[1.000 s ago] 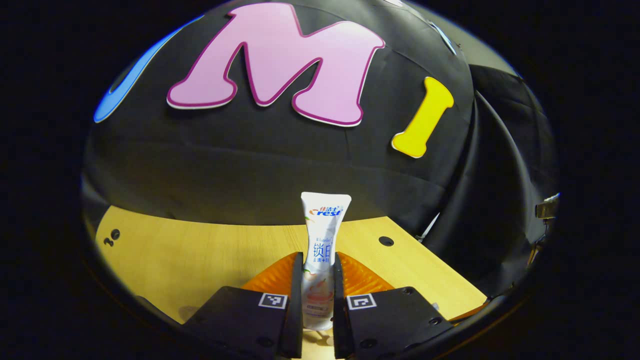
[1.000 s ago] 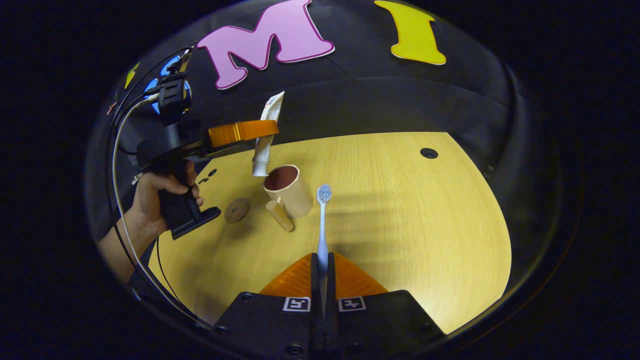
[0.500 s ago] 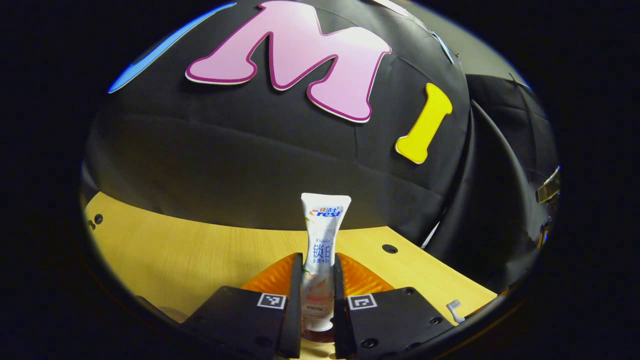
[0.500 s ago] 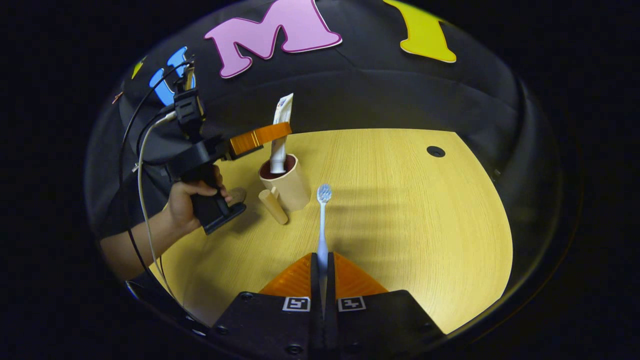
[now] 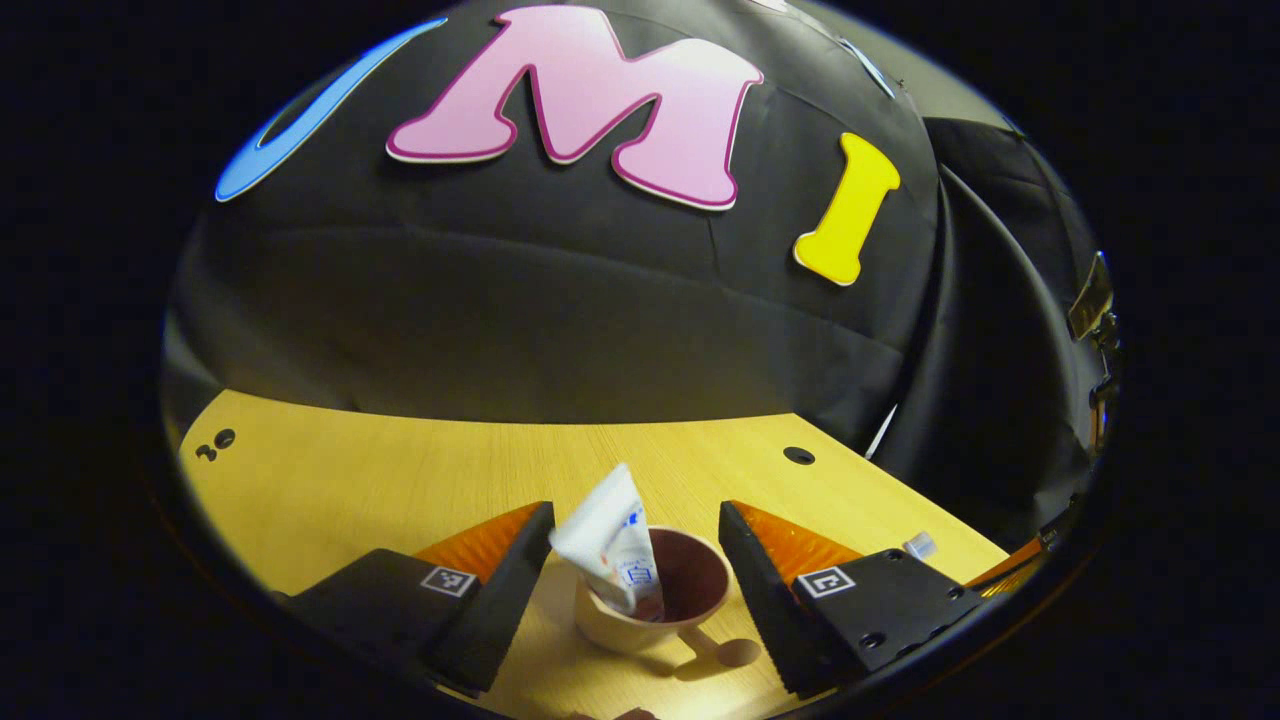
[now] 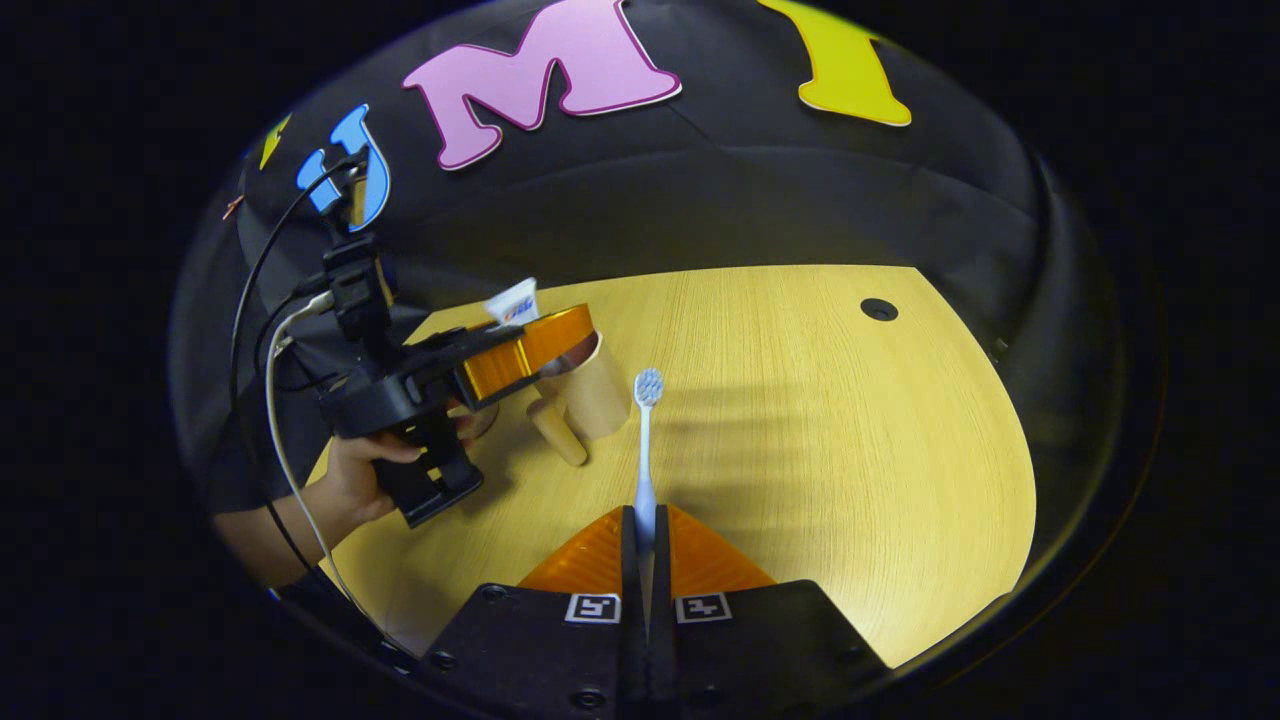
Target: Put the toothbrush and toothpaste on the desktop into the cup, then pick up the cup and place it on the coaster on the desktop.
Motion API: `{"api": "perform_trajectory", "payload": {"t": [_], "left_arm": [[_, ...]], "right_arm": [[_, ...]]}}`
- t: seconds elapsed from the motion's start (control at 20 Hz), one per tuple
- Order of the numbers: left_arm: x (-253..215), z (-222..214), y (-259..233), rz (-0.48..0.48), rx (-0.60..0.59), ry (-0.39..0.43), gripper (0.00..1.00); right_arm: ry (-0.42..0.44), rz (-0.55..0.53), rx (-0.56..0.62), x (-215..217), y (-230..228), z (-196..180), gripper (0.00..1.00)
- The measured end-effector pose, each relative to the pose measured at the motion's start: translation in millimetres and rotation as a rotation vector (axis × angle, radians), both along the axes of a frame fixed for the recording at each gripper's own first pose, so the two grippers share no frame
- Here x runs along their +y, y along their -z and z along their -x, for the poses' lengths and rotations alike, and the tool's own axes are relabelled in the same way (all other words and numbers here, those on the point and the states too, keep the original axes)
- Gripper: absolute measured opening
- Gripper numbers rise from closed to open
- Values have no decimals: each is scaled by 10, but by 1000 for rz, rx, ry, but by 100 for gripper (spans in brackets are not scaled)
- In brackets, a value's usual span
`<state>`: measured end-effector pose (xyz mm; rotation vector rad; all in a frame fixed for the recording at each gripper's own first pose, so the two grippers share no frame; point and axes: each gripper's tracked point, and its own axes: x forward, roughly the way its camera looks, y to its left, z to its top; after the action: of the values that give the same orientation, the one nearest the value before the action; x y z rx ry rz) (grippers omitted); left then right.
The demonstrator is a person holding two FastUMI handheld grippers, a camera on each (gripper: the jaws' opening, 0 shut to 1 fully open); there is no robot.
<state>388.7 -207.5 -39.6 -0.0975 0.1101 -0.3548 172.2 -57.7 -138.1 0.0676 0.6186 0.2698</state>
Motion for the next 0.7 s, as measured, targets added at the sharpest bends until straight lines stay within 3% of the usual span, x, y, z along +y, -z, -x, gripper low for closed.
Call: {"api": "perform_trajectory", "payload": {"t": [0.35, 0.7], "left_arm": [[638, 738, -303, 53, -57, -163, 98], [1057, 1476, 7, 61, 12, -251, 98]], "right_arm": [[-13, -49, -121, 225, -467, -322, 5], [-31, -132, -273, 559, -965, -872, 5]]}}
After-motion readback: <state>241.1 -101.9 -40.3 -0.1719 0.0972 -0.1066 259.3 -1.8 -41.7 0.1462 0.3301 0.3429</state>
